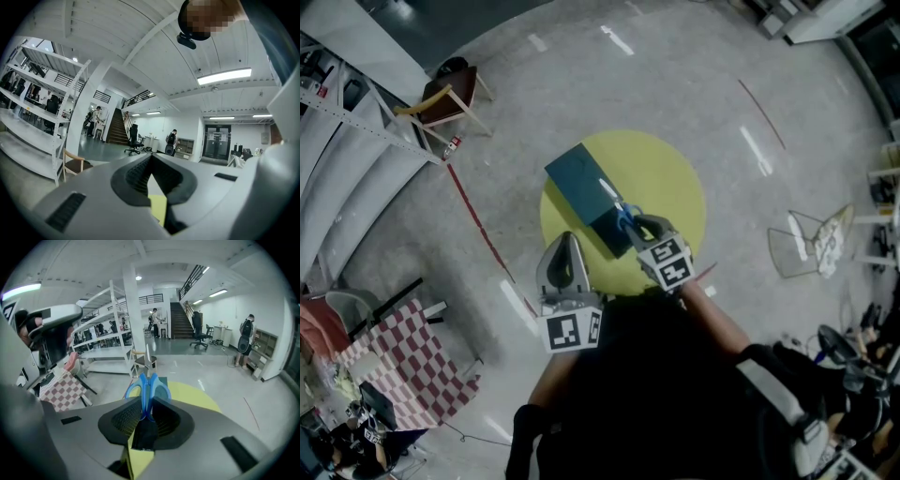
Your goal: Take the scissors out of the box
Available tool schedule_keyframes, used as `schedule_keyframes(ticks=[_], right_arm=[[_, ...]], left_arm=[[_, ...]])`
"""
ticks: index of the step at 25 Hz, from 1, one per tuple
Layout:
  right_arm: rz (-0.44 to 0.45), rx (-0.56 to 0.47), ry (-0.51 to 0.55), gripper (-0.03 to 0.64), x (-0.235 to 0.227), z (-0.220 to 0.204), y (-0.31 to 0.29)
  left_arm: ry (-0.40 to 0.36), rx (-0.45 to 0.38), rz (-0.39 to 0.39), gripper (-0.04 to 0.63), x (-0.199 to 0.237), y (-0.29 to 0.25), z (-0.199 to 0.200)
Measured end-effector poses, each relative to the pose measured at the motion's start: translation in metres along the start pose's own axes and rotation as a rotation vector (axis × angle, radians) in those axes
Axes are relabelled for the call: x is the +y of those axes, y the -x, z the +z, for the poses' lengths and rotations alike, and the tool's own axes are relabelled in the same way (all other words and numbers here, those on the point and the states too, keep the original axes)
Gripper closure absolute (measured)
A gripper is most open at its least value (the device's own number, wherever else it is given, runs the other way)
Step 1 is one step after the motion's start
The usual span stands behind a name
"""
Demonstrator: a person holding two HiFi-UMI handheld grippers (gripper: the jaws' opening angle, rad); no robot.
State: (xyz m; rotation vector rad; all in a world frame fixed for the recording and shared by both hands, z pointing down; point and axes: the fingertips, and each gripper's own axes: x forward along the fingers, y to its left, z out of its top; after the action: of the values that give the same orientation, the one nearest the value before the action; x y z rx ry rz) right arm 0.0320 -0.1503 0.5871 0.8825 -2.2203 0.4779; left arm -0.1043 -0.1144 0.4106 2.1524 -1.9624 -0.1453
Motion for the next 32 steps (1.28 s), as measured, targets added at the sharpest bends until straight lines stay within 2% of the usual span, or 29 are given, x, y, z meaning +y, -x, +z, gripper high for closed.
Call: schedule_keyframes(ticks=[5, 8, 10, 12, 16, 18, 20, 25, 29, 32], right_arm=[[-0.02, -0.166, -0.029, 0.545, 0.0, 0.036, 0.029], [-0.025, -0.27, -0.011, 0.545, 0.004, 0.06, 0.053], [-0.036, -0.348, -0.012, 0.545, 0.006, 0.073, 0.067], [-0.035, -0.408, -0.018, 0.545, 0.009, 0.083, 0.083], [-0.028, -0.54, -0.048, 0.545, 0.017, 0.101, 0.115], [-0.025, -0.596, -0.057, 0.545, 0.02, 0.106, 0.126], [-0.023, -0.614, -0.06, 0.545, 0.023, 0.105, 0.13], [-0.027, -0.578, -0.066, 0.545, 0.024, 0.093, 0.125], [-0.033, -0.569, -0.061, 0.545, 0.021, 0.094, 0.124], [-0.031, -0.573, -0.057, 0.545, 0.022, 0.095, 0.124]], left_arm=[[-0.022, 0.01, -0.016, 0.597, -0.001, -0.001, -0.004], [-0.006, 0.008, -0.013, 0.597, -0.002, -0.003, -0.004], [-0.026, 0.015, -0.023, 0.597, -0.004, -0.003, -0.007], [-0.045, 0.017, -0.031, 0.597, -0.006, -0.001, -0.007], [-0.021, 0.009, -0.019, 0.597, -0.006, -0.001, -0.005], [-0.047, 0.017, -0.026, 0.597, -0.005, -0.001, -0.01], [-0.053, 0.024, -0.028, 0.597, -0.005, -0.001, -0.013], [-0.049, 0.029, -0.03, 0.597, -0.007, 0.0, -0.015], [-0.01, 0.017, -0.015, 0.597, -0.009, -0.002, -0.009], [-0.032, 0.023, -0.02, 0.597, -0.007, -0.001, -0.012]])
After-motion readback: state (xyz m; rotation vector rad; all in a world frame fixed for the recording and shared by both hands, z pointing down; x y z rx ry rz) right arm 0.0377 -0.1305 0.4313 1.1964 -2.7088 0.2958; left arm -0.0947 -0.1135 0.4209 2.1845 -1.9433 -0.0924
